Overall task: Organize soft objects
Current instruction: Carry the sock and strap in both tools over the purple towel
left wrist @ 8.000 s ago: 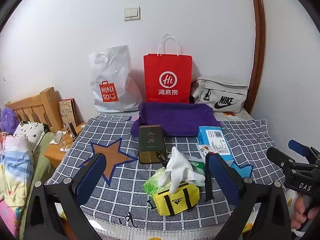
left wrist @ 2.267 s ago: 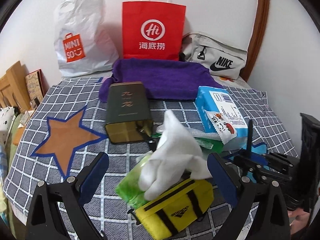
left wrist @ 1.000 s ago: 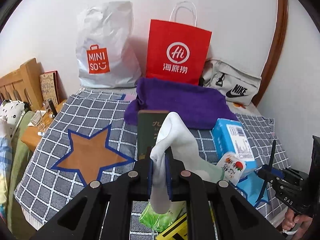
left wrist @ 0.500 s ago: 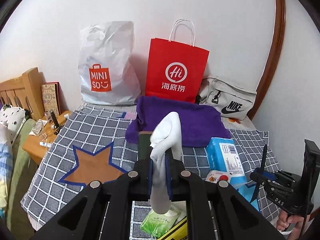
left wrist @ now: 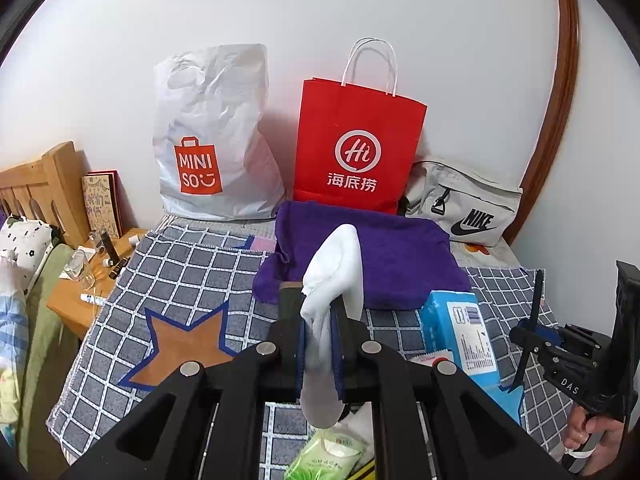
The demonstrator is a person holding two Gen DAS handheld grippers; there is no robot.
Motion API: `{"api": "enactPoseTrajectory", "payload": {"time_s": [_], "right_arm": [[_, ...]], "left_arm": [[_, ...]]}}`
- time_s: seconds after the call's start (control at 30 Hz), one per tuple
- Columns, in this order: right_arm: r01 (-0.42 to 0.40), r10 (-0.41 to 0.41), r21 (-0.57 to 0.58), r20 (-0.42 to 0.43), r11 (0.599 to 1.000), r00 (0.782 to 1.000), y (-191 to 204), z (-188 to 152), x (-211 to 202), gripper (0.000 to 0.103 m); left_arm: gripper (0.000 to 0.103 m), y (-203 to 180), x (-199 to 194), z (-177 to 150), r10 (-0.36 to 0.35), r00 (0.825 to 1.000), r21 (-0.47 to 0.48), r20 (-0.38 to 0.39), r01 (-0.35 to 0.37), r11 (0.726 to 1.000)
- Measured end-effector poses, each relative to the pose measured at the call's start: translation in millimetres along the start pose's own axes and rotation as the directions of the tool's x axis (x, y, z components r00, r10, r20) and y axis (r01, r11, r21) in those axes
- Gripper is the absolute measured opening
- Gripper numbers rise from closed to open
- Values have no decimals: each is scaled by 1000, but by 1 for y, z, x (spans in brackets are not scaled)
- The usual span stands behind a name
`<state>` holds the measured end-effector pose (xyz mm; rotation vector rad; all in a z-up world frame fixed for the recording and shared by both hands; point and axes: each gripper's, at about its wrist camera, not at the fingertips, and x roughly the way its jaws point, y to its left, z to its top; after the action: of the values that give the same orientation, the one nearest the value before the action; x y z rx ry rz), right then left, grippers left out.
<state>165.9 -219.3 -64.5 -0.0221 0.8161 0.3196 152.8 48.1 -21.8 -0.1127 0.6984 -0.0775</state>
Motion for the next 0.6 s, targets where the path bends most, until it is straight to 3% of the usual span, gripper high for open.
{"api": "enactPoseTrajectory", "payload": {"time_s": [0.6], "right_arm": [[39,-39,33,1,999,999,-39,66,55,20]], "left_arm": [[11,-2,57,43,4,999,2,-32,-4,1000]]}}
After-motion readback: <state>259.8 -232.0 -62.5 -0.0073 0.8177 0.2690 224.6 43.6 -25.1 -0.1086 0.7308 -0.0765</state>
